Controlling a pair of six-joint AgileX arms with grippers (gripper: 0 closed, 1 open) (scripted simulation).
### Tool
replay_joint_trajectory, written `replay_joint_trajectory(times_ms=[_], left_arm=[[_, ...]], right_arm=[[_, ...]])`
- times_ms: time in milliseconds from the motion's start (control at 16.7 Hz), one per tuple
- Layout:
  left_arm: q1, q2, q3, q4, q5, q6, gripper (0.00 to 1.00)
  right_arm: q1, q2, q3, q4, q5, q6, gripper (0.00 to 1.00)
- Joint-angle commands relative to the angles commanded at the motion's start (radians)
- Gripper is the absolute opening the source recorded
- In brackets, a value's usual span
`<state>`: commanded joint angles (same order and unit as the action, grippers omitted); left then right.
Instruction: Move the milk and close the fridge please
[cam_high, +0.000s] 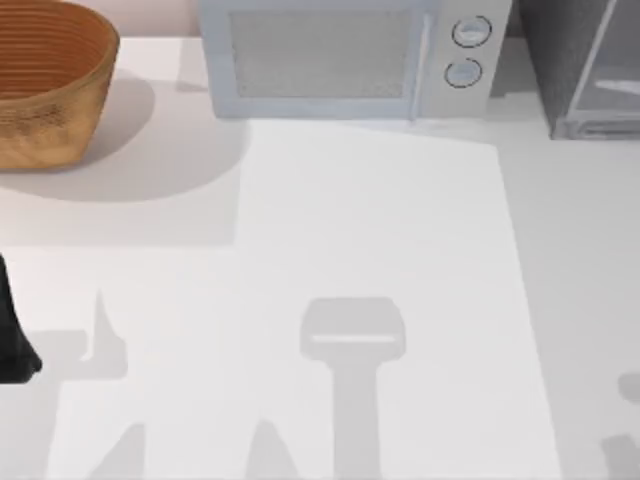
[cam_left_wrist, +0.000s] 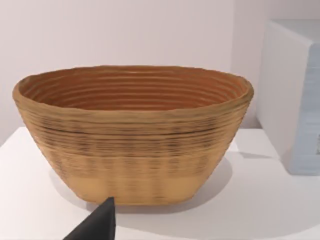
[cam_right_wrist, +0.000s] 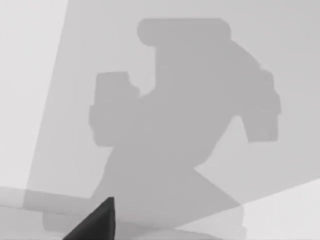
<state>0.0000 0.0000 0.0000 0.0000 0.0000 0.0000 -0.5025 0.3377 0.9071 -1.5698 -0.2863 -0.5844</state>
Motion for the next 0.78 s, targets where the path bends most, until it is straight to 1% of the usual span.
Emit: replay_joint_trajectory(times_ms=[480,660,780], left_arm=[[0.0,0.0,0.0,0.0,0.0,0.0,1.0],[0.0,0.0,0.0,0.0,0.0,0.0,1.0],[0.0,0.0,0.0,0.0,0.0,0.0,1.0]], right_arm=[[-0.761,0.888,0.271,-0.012,-0.378,-0.884,1.0],[-1.008,1.166,0.346,0.017,-0.499,-1.157,1.0],[-1.138,1.308,0.383,0.041,-0.564,-1.297,1.0]])
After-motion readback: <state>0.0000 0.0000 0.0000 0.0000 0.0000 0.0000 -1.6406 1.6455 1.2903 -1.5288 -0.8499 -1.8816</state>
